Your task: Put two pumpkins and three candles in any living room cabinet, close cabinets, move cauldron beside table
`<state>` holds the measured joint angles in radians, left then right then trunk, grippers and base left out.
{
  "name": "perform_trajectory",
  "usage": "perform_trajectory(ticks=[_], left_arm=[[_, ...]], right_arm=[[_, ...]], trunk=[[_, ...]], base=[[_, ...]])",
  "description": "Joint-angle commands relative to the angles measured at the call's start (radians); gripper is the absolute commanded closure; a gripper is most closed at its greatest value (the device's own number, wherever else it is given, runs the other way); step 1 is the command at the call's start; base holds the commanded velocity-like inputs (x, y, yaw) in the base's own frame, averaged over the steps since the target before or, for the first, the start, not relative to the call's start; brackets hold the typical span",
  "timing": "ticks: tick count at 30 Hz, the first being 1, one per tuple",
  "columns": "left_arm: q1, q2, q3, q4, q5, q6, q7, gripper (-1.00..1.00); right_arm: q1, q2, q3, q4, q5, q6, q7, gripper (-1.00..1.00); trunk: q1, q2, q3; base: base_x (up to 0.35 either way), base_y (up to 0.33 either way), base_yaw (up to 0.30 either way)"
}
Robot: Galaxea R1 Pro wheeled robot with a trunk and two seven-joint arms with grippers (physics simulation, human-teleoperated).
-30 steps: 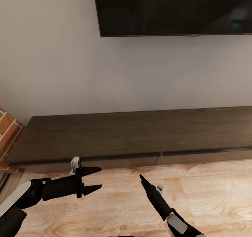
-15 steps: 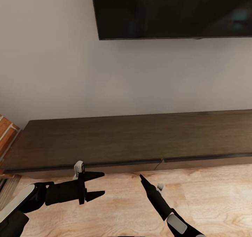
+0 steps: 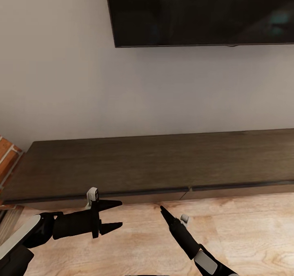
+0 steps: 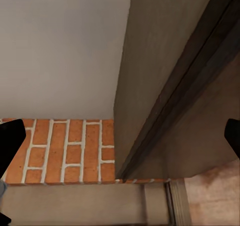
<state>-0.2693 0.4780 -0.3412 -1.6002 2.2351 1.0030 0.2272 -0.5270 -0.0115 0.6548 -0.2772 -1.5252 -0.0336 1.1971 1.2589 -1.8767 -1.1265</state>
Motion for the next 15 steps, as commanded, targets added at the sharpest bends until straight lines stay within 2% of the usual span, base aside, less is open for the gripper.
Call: perform_trajectory(ticks=[1, 7, 15], left_arm=[[-0.001, 0.001, -0.001, -0.001, 0.011, 0.0, 0.009, -1.0], [-0.001, 0.001, -0.001, -0.001, 0.01, 0.0, 0.009, -1.0], [-0.001, 0.002, -0.001, -0.002, 0.011, 0.0, 0.009, -1.0]], right_arm=[[-0.001, -0.001, 0.009, 0.0, -0.009, -0.003, 0.004, -1.0], [-0.001, -0.001, 0.011, 0.001, -0.01, -0.003, 0.008, -1.0], [-0.001, 0.001, 0.011, 0.009, -0.011, -0.003, 0.007, -1.0]], trunk=[[0.0, 0.0, -0.001], [0.0, 0.0, -0.001], [0.0, 0.0, -0.001]], base=[[0.009, 0.0, 0.0], [0.081, -0.038, 0.0], [0.01, -0.005, 0.0]])
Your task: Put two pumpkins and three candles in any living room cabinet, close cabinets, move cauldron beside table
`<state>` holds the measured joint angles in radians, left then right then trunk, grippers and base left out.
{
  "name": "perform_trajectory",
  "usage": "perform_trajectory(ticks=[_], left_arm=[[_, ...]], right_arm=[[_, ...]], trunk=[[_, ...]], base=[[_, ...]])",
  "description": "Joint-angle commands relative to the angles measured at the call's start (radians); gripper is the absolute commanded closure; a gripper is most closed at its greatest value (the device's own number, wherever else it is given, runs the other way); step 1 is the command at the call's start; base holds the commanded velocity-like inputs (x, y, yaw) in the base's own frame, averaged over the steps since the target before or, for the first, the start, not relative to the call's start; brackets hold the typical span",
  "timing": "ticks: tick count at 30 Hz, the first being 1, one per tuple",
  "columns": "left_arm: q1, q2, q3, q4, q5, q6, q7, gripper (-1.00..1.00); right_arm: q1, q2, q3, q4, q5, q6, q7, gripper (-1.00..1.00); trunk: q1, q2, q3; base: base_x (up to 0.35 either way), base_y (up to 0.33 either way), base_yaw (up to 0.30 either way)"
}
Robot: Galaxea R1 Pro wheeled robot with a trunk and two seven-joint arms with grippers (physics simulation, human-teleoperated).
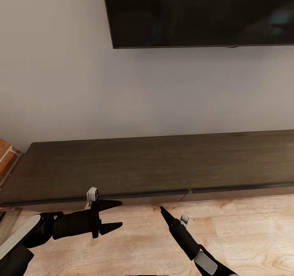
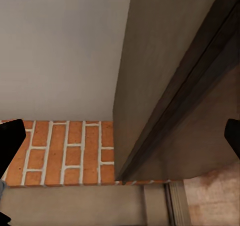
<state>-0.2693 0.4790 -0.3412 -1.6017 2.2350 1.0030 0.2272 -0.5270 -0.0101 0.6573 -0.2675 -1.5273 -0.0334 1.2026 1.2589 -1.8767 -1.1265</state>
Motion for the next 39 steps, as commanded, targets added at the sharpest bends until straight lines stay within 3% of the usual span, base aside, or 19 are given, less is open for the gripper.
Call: perform_trajectory(ticks=[1, 26, 32, 39], left_arm=[[-0.001, 0.001, -0.001, -0.001, 0.011, 0.0, 0.009, -1.0], [-0.001, -0.002, -0.002, -0.011, 0.011, 0.0, 0.009, -1.0], [-0.001, -0.002, -0.002, -0.012, 0.011, 0.0, 0.009, -1.0], [-0.001, -0.003, -0.004, -0.012, 0.011, 0.0, 0.009, -1.0]], right_arm=[[-0.001, -0.001, 0.008, 0.0, -0.009, -0.003, 0.002, -1.0], [-0.001, -0.005, 0.008, -0.012, -0.008, 0.027, 0.021, -1.0], [-0.001, -0.009, 0.008, -0.01, -0.008, 0.026, 0.075, -1.0], [-0.001, -0.01, 0.008, -0.007, -0.008, 0.019, 0.086, -1.0]], trunk=[[0.0, 0.0, -0.001], [0.092, -0.168, -0.076], [0.115, -0.21, -0.095], [0.142, -0.259, -0.117]], base=[[0.0, 0.0, 0.0], [0.0, 0.0, 0.0], [0.0, 0.0, 0.0], [0.0, 0.0, 0.0]])
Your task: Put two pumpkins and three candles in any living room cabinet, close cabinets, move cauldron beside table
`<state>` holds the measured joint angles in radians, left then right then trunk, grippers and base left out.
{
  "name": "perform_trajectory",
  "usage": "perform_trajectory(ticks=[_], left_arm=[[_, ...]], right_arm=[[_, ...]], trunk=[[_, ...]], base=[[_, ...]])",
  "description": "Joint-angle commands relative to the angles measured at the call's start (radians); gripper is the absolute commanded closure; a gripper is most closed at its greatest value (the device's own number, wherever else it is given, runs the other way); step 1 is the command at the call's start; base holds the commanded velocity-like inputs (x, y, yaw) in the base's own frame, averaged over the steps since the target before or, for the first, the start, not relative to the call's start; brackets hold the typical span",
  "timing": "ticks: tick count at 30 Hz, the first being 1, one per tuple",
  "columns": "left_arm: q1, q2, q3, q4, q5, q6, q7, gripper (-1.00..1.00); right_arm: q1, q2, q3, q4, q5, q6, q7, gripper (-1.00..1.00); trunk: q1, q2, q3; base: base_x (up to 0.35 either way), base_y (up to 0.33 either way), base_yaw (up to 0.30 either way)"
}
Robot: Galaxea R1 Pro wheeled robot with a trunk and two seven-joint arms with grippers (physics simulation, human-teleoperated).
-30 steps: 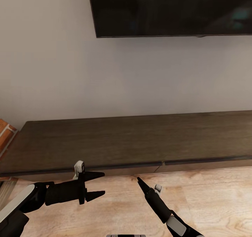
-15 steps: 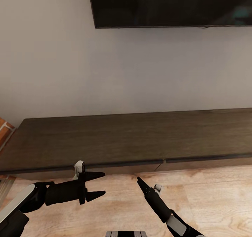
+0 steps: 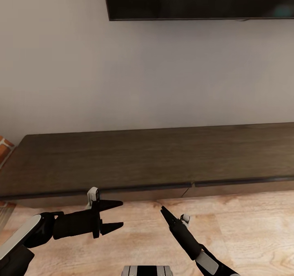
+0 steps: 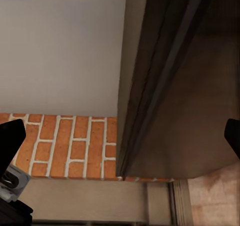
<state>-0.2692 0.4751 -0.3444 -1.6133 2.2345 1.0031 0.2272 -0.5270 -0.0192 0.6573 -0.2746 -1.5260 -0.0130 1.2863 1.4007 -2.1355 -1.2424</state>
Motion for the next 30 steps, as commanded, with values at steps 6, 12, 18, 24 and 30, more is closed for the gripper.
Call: perform_trajectory(ticks=[6, 12, 18, 24, 30], left_arm=[[-0.001, 0.001, -0.009, -0.002, 0.011, 0.0, 0.009, -1.0], [-0.001, 0.0, -0.011, -0.002, 0.011, 0.0, 0.009, -1.0], [-0.001, 0.0, -0.011, -0.002, 0.011, 0.0, 0.009, -1.0], [-0.001, 0.0, -0.012, -0.002, 0.011, 0.0, 0.009, -1.0], [-0.001, 0.0, -0.012, -0.002, 0.011, 0.0, 0.009, -1.0]], right_arm=[[-0.001, -0.001, 0.008, -0.001, -0.01, -0.003, 0.003, -1.0], [-0.001, -0.001, 0.008, -0.003, -0.01, -0.005, 0.004, -1.0], [-0.001, -0.001, 0.008, -0.004, -0.009, -0.025, 0.02, -1.0], [-0.001, -0.001, 0.008, -0.003, -0.009, -0.029, 0.023, -1.0], [-0.001, 0.001, 0.008, 0.002, -0.009, -0.031, 0.023, -1.0]], trunk=[[0.023, -0.043, -0.019], [0.046, -0.085, -0.038], [0.069, -0.127, -0.057], [0.092, -0.169, -0.076], [0.096, -0.176, -0.079]], base=[[0.0, 0.0, 0.0], [0.0, 0.0, 0.0], [0.0, 0.0, 0.0], [0.0, 0.0, 0.0], [0.001, 0.0, 0.0]])
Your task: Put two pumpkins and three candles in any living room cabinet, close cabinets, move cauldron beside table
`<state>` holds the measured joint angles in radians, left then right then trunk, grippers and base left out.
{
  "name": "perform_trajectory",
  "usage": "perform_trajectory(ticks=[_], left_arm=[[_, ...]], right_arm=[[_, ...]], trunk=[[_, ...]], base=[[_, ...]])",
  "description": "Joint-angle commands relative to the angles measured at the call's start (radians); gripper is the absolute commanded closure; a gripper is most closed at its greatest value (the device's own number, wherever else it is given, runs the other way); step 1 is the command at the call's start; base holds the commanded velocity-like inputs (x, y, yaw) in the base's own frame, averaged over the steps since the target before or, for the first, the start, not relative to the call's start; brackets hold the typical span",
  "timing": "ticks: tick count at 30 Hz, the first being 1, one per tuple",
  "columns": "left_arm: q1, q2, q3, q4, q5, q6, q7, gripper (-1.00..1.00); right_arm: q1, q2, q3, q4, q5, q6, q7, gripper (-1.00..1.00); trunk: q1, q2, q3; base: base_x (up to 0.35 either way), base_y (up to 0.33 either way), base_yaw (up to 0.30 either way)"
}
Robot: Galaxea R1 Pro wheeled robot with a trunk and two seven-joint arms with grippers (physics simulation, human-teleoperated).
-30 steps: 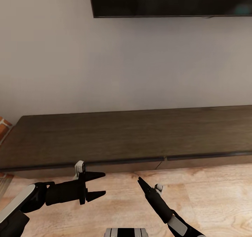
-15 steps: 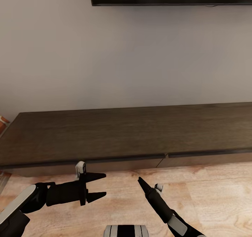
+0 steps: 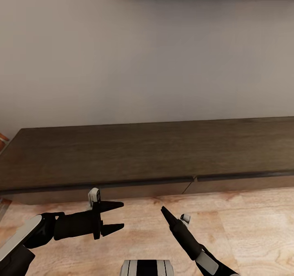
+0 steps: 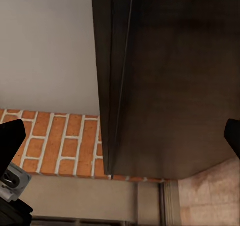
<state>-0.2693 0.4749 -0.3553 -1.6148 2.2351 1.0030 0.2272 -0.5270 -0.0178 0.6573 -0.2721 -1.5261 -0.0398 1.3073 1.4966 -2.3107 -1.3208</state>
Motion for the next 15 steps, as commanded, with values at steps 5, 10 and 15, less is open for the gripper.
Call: perform_trajectory(ticks=[5, 10, 15], left_arm=[[-0.001, 0.001, -0.002, 0.0, 0.011, 0.0, 0.009, -1.0], [-0.001, 0.001, -0.003, 0.0, 0.011, 0.0, 0.009, -1.0], [-0.001, 0.0, -0.004, 0.0, 0.011, 0.0, 0.009, -1.0]], right_arm=[[-0.001, -0.001, 0.008, 0.001, -0.009, -0.005, 0.001, -1.0], [-0.001, 0.0, 0.009, 0.001, -0.008, -0.004, 0.001, -1.0], [-0.001, 0.001, 0.01, 0.001, -0.008, -0.005, 0.001, -1.0]], trunk=[[0.0, 0.0, -0.001], [0.0, 0.0, -0.001], [0.0, 0.0, -0.001]], base=[[0.146, 0.0, 0.0], [0.083, 0.0, 0.0], [0.102, 0.0, 0.0]])
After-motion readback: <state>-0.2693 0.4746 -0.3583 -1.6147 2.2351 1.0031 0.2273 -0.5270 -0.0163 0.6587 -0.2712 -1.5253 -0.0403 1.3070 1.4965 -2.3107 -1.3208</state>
